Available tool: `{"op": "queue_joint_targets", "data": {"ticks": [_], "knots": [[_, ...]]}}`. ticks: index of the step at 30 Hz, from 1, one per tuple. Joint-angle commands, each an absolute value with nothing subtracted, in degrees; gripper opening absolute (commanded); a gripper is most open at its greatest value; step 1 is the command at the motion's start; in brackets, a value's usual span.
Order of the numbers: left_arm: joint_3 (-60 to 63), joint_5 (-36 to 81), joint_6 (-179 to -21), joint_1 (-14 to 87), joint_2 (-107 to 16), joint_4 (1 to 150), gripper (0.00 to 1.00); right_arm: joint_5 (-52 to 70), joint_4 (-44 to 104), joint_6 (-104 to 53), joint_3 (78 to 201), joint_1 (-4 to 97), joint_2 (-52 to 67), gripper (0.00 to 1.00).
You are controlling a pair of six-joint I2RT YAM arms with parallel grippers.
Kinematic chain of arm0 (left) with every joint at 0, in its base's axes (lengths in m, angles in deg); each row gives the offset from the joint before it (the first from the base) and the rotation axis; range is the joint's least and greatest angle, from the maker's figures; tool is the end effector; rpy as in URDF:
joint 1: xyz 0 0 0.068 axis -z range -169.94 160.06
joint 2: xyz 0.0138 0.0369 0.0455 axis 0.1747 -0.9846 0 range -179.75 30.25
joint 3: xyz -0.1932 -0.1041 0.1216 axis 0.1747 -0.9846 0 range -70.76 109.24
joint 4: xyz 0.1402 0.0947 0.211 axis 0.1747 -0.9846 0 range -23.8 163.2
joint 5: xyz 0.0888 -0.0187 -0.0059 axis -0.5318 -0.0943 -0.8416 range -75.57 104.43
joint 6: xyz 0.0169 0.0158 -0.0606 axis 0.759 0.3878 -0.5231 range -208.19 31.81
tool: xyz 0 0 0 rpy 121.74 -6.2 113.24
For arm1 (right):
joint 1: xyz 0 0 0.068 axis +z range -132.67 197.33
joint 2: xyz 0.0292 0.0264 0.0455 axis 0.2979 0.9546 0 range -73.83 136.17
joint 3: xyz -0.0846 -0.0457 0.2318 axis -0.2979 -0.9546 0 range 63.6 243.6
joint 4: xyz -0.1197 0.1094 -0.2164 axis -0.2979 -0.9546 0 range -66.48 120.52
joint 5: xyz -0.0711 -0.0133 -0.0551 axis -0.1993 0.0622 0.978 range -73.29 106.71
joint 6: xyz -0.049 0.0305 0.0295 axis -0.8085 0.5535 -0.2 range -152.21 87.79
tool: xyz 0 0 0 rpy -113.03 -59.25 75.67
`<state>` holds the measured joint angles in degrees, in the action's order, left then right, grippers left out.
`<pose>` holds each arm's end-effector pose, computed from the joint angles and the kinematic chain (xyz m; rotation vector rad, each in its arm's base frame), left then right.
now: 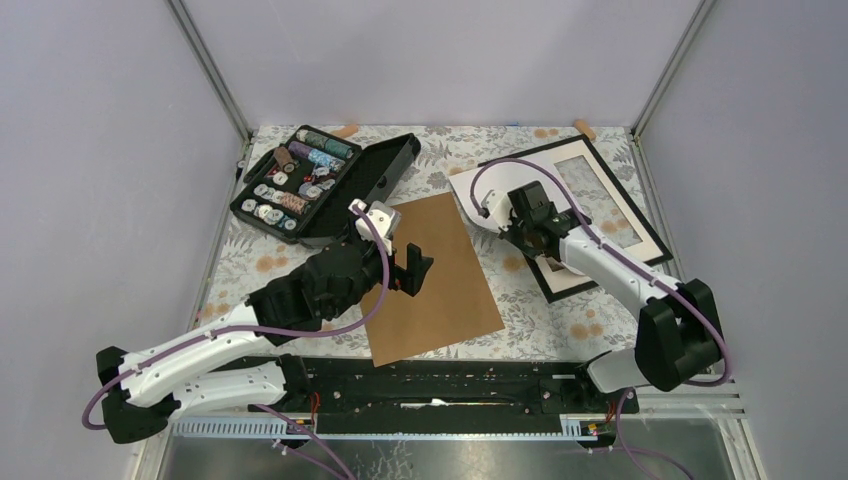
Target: Put the photo into the frame
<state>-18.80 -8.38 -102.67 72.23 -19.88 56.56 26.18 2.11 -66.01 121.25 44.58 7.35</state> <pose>0.1269 -0.1983 0.3359 0.4787 1.7847 -0.5827 0.2855 0.1376 0.2079 -1.1967 2.1690 -0.2535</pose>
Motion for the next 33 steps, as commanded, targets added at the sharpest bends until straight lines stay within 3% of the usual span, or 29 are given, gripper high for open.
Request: {"op": "queue_joint_targets", "data": {"ticks": [1, 18, 24, 28, 33], "knots": [[-18.29, -8.7, -102.47, 71.91, -20.32, 58.92, 0.99, 31.01, 1.84, -65.6, 124.04, 45.09, 9.34, 0.0], [-18.09, -7.72, -102.96, 71.41, -22.1, 59.04, 0.99, 39.23, 1.62, -63.5, 125.85, 44.98, 13.17, 0.0], [-17.86, -7.71, -102.96, 71.37, -22.88, 59.05, 0.99, 33.21, 1.84, -60.7, 128.74, 45.05, 14.39, 0.01], [-17.9, -7.45, -103.22, 71.1, -23.19, 58.9, 0.99, 39.3, 2.18, -60.63, 127.44, 44.5, 15.78, 0.02], [-17.85, -7.09, -103.38, 70.72, -23.26, 58.91, 0.99, 38.4, 5.52, -62.53, 123.82, 42.01, 13.6, 0.02]]}}
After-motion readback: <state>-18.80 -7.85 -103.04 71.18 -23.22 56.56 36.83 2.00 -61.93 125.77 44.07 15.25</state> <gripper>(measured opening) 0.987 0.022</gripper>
